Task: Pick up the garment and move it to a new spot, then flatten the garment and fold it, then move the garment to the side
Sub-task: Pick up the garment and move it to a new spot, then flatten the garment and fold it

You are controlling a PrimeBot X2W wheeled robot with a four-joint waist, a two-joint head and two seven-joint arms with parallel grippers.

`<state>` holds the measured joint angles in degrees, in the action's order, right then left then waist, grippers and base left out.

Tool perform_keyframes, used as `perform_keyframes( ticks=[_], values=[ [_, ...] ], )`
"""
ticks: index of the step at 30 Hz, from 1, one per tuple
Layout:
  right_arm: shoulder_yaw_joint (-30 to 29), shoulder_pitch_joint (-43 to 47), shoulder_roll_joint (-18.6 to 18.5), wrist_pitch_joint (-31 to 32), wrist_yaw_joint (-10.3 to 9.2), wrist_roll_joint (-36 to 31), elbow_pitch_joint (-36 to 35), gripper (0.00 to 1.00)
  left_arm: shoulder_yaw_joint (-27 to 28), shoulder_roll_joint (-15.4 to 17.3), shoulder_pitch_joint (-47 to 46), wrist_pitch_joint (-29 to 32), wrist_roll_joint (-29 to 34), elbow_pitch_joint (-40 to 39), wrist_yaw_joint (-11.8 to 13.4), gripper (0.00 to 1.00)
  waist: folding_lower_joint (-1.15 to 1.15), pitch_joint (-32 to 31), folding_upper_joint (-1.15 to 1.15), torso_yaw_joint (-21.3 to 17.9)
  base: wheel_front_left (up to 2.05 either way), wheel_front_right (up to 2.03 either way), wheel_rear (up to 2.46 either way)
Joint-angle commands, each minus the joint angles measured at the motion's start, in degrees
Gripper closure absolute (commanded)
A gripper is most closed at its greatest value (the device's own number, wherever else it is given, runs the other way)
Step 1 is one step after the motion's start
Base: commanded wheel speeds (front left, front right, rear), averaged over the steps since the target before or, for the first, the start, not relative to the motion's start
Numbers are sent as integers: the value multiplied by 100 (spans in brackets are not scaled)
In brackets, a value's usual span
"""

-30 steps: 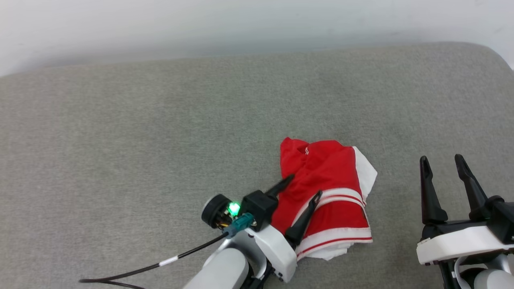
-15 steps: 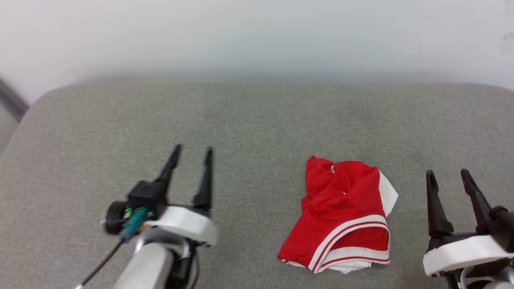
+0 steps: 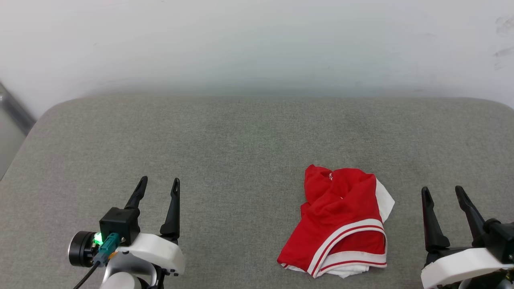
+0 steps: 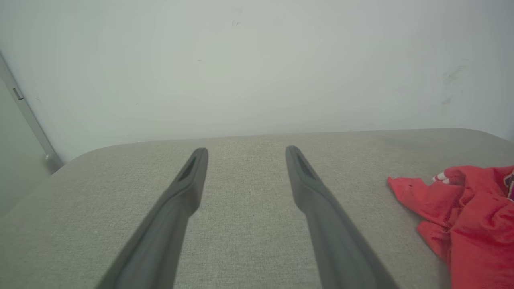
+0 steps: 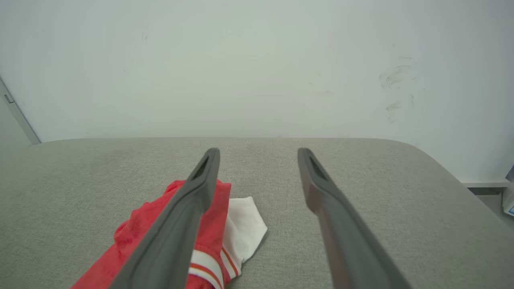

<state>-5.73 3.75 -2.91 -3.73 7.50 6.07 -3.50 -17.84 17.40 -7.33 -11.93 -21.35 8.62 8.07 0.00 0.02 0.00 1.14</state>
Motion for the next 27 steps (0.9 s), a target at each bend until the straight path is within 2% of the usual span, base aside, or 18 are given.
perform_keyframes(
  ticks=[1,7,12,14,18,24,27],
  values=[
    [11,56,5,15,-2,34,-29,0,10,21,46,12,13,-40,18,0,0,-5,0,-11,0,0,0],
    [18,65,5,45,-2,33,-69,0,-12,34,97,76,-17,-114,72,0,0,-25,0,-34,0,0,0],
    [-11,3,5,51,-2,32,-117,0,-133,-66,-165,173,-68,-186,-45,0,0,56,0,-2,0,0,0],
    [-29,-42,5,48,-2,35,-143,0,-282,-141,-403,313,-71,-252,-158,0,0,121,0,21,0,0,0],
    [-55,-143,5,70,-2,8,-202,0,-761,-317,-1030,878,-18,-334,-535,0,0,310,0,32,0,0,0],
    [-82,-247,4,69,-2,-14,-256,0,-1496,-594,-1858,2010,-91,-201,-1115,0,0,576,0,-83,0,0,0],
    [-66,-304,5,46,-2,-1,-259,0,-1887,-700,-2106,2625,-192,-39,-1325,0,0,745,0,-185,0,0,0]
  ],
)
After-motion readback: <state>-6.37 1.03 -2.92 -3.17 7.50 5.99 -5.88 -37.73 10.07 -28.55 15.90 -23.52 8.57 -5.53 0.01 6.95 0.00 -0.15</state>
